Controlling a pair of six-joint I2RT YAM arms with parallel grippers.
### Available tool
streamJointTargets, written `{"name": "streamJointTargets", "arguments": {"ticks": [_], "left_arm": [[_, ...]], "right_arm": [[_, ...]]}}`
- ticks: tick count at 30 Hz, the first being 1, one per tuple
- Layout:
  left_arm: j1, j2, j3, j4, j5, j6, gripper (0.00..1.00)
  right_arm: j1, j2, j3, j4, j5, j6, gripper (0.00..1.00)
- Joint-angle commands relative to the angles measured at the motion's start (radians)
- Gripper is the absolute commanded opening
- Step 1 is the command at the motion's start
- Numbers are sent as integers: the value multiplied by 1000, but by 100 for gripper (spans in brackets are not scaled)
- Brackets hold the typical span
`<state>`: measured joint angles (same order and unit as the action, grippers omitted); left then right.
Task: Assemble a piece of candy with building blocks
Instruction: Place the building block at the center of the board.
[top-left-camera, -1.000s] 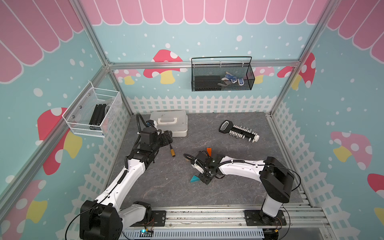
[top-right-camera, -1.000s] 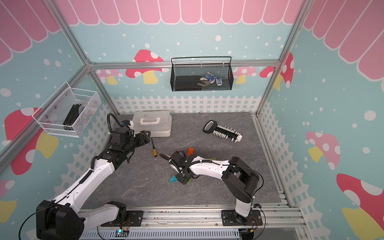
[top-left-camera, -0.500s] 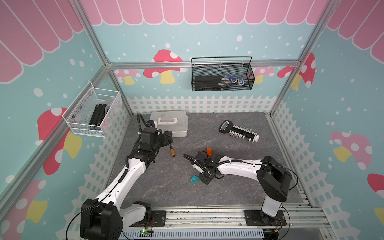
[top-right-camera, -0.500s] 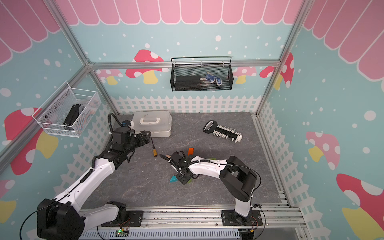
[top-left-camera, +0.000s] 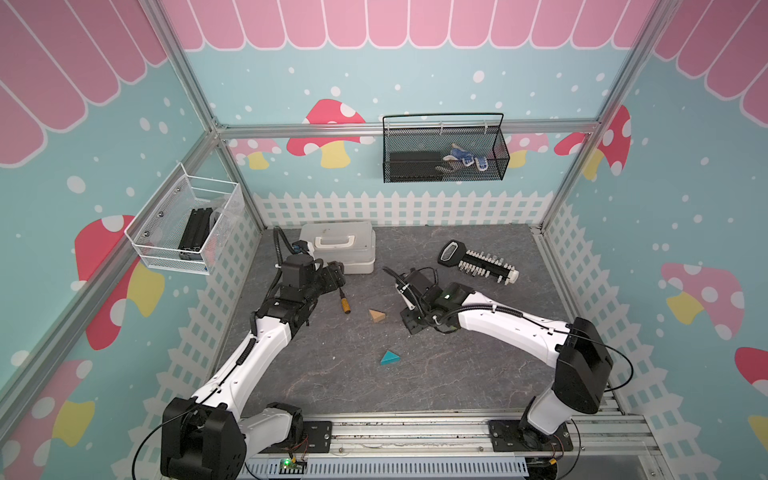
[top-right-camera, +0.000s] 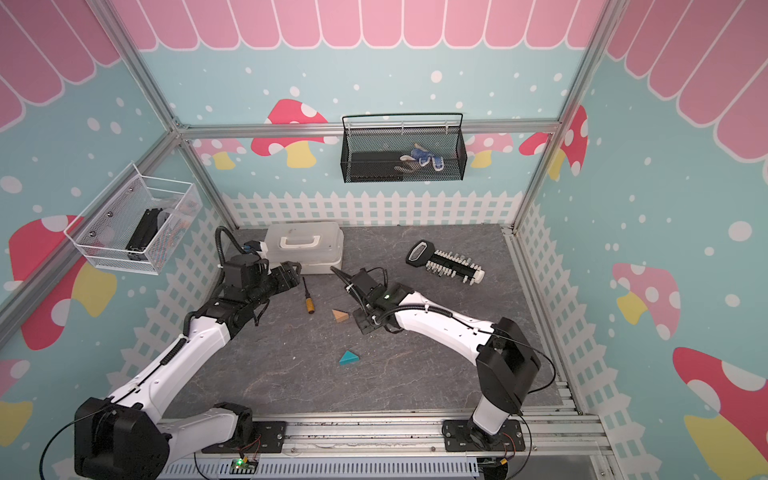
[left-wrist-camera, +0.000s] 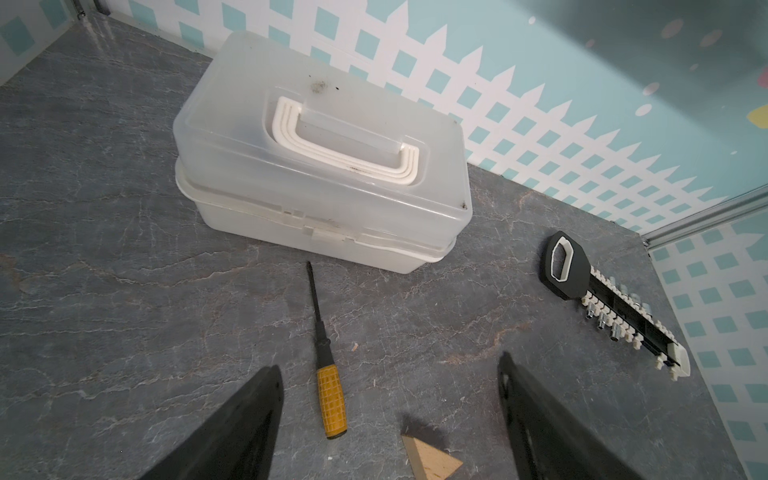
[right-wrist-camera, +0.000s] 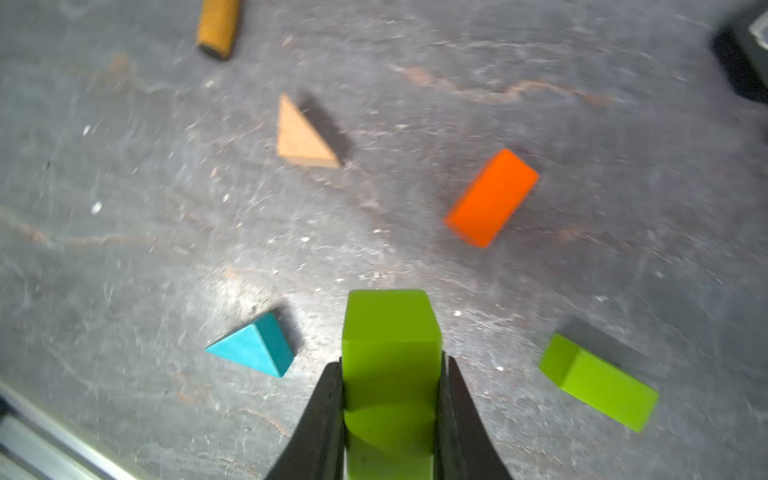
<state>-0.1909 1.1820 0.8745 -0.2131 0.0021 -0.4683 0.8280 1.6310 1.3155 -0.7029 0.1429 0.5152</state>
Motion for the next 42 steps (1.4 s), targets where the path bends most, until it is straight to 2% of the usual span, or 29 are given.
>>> {"name": "streamJointTargets", "arguments": {"ticks": [1,7,16,27,36,42], "left_arm": [[5,7,-14,3,23,-9,85],[9,26,-17,13,42,-13,85],[10,48,-13,15,73,-21,85],[10,54,-13,15,85,-27,85],[10,53,-13,12,94,-31,85],[10,46,-10,3,91,-24,85]], "right_arm": [[-100,-36,-60,-54,38,185,21],[-178,12,-44,-34,35,228,23],[-191,206,79,-2,40,242,23],[-208,337,122,18,69,264,29],[-210,363,127,57,89,284,31],[-213,333,136,52,104,286,43]]}}
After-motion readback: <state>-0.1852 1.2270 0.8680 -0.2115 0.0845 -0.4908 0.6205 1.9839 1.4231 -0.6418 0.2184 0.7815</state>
